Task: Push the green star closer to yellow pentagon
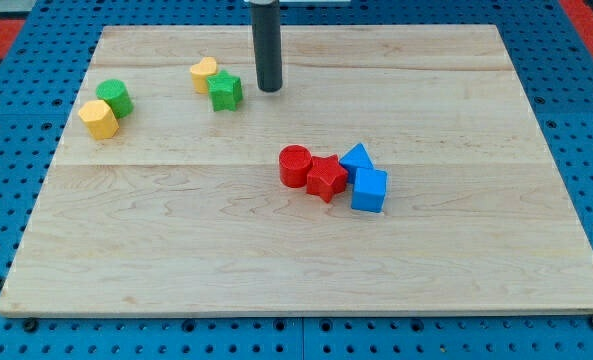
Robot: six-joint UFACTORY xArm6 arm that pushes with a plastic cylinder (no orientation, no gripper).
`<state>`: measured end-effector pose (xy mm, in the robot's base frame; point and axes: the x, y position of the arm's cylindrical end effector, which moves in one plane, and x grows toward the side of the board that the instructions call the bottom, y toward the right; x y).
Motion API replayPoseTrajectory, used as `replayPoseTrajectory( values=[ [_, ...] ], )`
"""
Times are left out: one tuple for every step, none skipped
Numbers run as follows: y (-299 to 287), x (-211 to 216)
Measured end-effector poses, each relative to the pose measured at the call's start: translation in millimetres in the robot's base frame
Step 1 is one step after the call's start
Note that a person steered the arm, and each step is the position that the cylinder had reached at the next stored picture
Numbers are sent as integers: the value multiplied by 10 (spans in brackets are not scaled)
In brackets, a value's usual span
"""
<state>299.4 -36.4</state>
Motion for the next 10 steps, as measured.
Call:
replayPoseTrajectory(
  values=[
    [-181,-135],
    [-285,-39],
    [-285,101],
    [-401,173],
    [-592,260],
    [-724,434],
    [-849,605],
    [-1013,776],
    [-1186,880],
    [-1335,906]
  ],
)
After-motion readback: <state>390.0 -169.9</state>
